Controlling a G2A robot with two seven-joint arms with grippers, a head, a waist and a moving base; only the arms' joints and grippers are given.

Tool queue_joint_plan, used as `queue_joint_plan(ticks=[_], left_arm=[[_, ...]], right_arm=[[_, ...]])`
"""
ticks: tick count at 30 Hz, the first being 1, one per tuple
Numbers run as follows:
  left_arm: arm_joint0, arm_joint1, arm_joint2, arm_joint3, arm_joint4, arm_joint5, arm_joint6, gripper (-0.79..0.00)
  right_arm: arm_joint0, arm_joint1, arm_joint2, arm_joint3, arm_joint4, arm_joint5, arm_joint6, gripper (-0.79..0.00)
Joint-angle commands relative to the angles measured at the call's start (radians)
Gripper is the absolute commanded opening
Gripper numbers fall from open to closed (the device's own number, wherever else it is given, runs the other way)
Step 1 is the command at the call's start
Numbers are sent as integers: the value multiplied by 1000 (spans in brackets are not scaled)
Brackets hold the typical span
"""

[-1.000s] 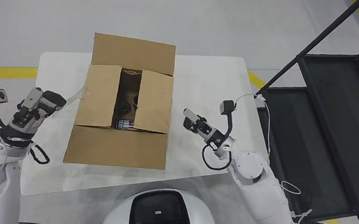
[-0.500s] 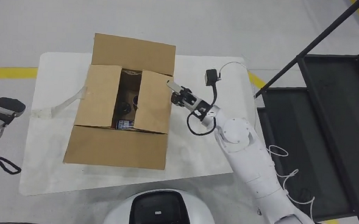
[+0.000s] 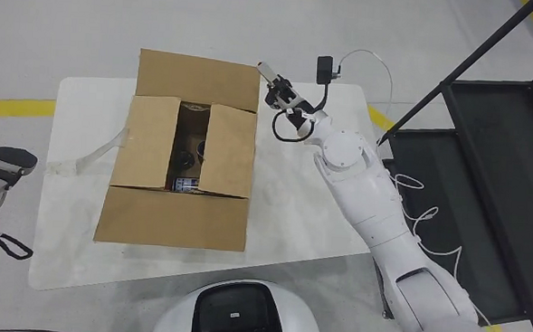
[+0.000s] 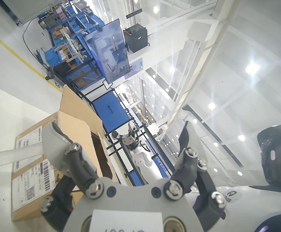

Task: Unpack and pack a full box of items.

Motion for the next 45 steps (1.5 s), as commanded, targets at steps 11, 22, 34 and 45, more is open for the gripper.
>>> queue_joint_plan(ticks=[11,22,34,45], left_arm=[[0,0,0,0,0,0,0,0],[0,0,0,0,0,0,0,0],[0,0,0,0,0,0,0,0],[0,0,0,0,0,0,0,0]], right_arm=[[270,-77,-105,454,70,-58,5,0],[371,-157,-195,673,99,-143,79,0],[345,-167,-162,710,143,-340,128,0],[300,-154,-118,651,153,-379,152,0]])
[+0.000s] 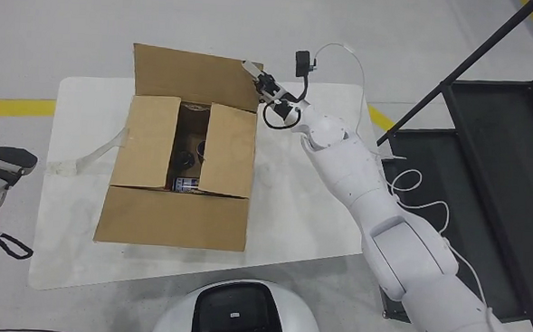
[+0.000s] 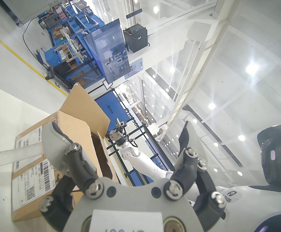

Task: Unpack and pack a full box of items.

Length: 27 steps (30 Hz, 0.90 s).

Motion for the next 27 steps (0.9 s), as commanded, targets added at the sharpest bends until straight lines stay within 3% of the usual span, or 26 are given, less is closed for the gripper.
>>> queue_joint_plan(ticks=[1,27], left_arm=[[0,0,0,0,0,0,0,0],[0,0,0,0,0,0,0,0]], right_arm=[[-6,2,7,-10,0,-1,-2,0],[-182,51,121,-250,34,-92,133,0]])
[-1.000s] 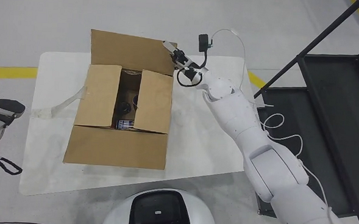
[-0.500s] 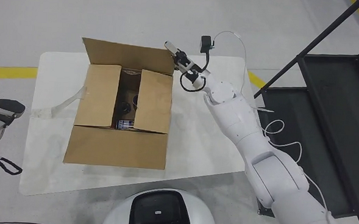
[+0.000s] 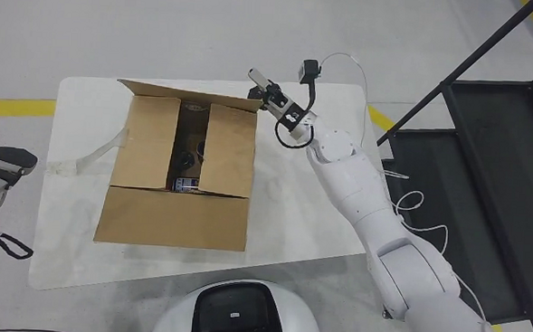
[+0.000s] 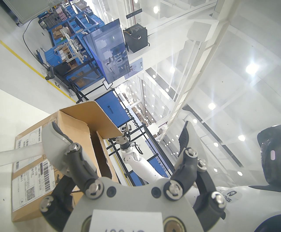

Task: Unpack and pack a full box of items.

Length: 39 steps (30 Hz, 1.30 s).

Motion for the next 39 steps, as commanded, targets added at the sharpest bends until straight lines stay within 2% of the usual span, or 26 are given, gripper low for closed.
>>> queue_joint_plan(ticks=[1,9,22,31,39], left_arm=[[0,0,0,0,0,0,0,0],[0,0,0,0,0,0,0,0],[0,0,0,0,0,0,0,0],[0,0,0,0,0,0,0,0],[0,0,0,0,0,0,0,0]], right_arm=[[-19,4,7,-25,-1,0,11,0],[-101,26,34,-141,-50,33,34,0],[-185,48,46,-271,-227,144,-43,0],[-223,56,56,-321,-201,198,0,0],[-253,64,54,-361,-241,235,11,0]])
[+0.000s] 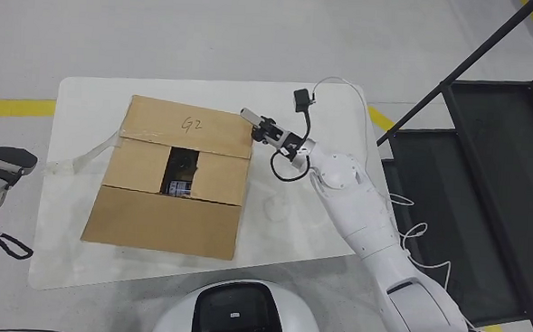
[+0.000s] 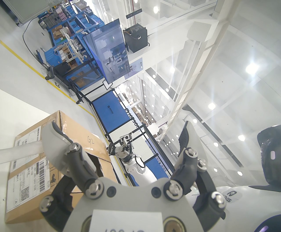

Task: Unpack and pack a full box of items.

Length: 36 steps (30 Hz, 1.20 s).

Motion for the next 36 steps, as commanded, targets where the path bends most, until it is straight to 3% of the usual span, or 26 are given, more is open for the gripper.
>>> queue_joint_plan(ticks=[1,17,28,36], left_arm=[[0,0,0,0,0,0,0,0],[0,0,0,0,0,0,0,0],[0,0,0,0,0,0,0,0],[0,0,0,0,0,0,0,0]], right_arm=[[-6,2,-4,-9,-24,16,-4,0],[-22,8,-18,-48,-85,79,-16,0],[-121,36,95,-157,62,51,50,0],[-145,42,97,-244,73,66,52,0]])
